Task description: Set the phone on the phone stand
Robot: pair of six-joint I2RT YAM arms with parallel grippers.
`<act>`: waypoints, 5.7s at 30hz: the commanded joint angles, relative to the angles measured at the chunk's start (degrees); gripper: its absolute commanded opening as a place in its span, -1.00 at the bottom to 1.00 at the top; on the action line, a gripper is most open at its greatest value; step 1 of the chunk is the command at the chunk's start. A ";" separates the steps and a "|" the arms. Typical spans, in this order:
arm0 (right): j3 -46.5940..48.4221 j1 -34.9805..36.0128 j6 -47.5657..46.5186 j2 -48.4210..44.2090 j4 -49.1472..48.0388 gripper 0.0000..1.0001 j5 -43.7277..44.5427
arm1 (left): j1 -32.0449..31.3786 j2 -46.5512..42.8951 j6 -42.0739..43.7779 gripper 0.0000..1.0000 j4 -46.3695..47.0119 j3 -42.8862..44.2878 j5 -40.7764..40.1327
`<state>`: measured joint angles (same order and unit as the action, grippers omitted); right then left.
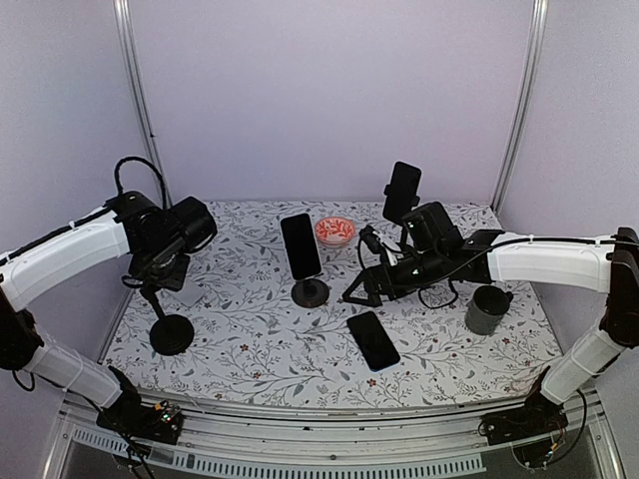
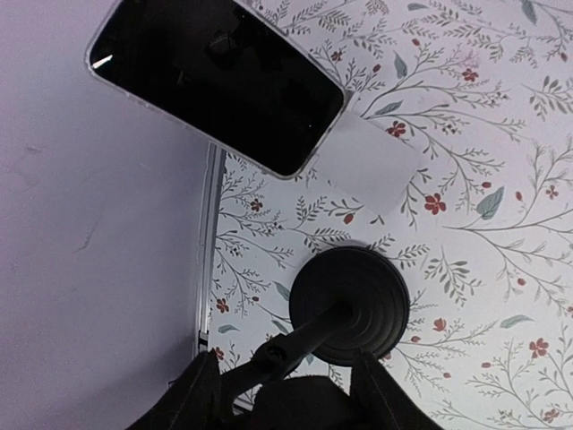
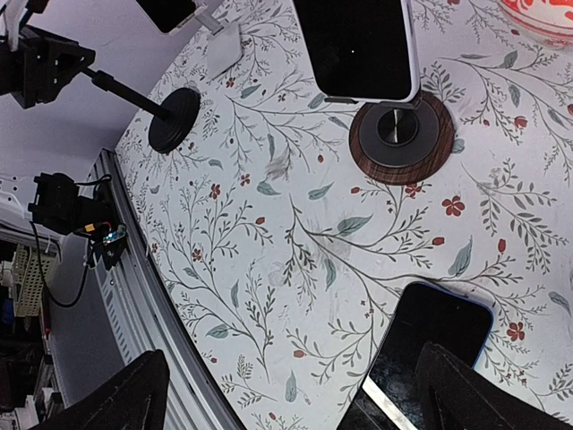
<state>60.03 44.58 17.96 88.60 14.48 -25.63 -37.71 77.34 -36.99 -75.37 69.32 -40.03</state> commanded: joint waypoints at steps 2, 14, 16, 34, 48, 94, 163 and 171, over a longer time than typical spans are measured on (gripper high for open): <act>-0.15 -0.28 -0.94 0.51 -0.60 0.98 -0.13 | 0.47 0.09 3.83 -0.22 5.40 0.81 3.20; -0.53 -0.24 -0.30 0.91 -0.55 0.98 0.05 | -1.76 2.07 7.10 -0.44 12.35 4.22 9.64; -0.62 -0.28 -0.29 0.90 -0.59 0.98 0.13 | -2.72 2.88 6.96 -0.49 12.36 4.73 9.66; -1.00 -0.28 -0.38 1.17 -1.12 0.98 1.25 | -10.85 3.18 25.64 -0.51 38.13 5.54 28.85; -0.81 -0.28 -0.49 0.48 -0.15 0.98 1.47 | -12.38 8.40 38.09 -0.50 45.04 9.48 44.71; -6.24 -0.82 0.09 -1.24 4.88 0.98 5.60 | -28.97 20.65 55.52 -0.11 33.86 23.69 23.21; 17.54 9.16 1.73 28.31 35.46 0.86 23.61 | -3.96 -3.06 11.42 0.82 37.76 4.18 33.35; 17.84 10.68 2.73 30.85 38.48 0.80 26.83 | -3.42 -3.36 11.72 0.82 37.76 3.51 33.31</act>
<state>79.13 54.22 20.12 115.07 50.39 0.43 -42.11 75.31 -25.74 -38.24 73.87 -6.66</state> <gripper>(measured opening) 0.901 0.907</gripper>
